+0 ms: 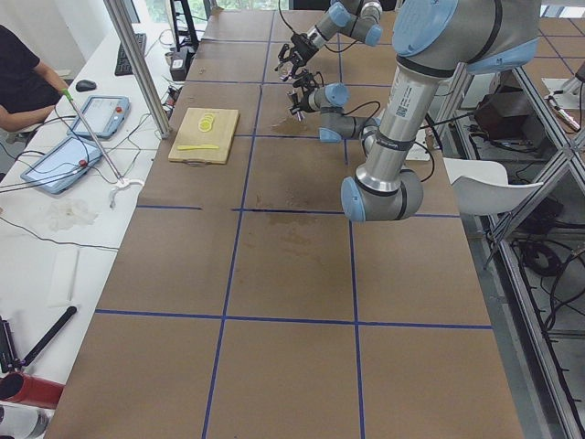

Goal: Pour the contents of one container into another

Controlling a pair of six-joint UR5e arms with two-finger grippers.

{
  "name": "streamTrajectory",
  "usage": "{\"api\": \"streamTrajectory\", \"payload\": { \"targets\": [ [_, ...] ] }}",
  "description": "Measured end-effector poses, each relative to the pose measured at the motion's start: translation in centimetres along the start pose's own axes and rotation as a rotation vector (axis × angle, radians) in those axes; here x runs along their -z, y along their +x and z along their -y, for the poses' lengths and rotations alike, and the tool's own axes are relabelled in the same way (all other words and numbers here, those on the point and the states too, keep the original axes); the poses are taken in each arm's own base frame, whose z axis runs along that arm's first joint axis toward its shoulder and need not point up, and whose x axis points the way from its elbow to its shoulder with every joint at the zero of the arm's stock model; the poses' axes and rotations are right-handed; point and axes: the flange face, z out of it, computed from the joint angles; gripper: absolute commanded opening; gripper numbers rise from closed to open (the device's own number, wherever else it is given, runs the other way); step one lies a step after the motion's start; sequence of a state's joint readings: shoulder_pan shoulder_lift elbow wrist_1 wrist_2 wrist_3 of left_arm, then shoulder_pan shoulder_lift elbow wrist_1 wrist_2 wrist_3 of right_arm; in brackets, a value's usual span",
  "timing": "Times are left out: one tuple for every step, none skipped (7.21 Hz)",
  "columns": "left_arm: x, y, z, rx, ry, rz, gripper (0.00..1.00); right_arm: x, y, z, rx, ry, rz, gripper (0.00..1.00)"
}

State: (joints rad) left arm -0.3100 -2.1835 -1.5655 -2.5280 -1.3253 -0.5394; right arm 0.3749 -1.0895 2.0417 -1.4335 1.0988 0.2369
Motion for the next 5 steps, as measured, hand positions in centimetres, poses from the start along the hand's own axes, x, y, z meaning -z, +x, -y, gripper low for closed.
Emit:
{"api": "streamTrajectory", "payload": {
  "targets": [
    [0.00, 0.12, 0.19, 0.001, 0.003, -0.002, 0.00, -0.28, -0.05, -0.05, 0.021, -0.005, -0.006, 0.00],
    [0.01, 0.17, 0.28, 0.001, 0.004, -0.003, 0.00, -0.33, -0.19, -0.03, 0.031, -0.006, -0.006, 0.00],
    [0.00, 0.18, 0.29, 0.001, 0.004, -0.003, 0.00, -0.27, -0.34, 0.02, 0.036, -0.005, -0.006, 0.00],
    [-0.02, 0.19, 0.29, 0.001, 0.004, -0.003, 0.00, -0.21, -0.53, 0.06, 0.047, -0.004, -0.007, 0.00],
    [-0.03, 0.18, 0.27, 0.000, 0.004, -0.003, 0.00, -0.05, -0.86, 0.20, 0.066, 0.001, -0.012, 0.00]
  ]
}}
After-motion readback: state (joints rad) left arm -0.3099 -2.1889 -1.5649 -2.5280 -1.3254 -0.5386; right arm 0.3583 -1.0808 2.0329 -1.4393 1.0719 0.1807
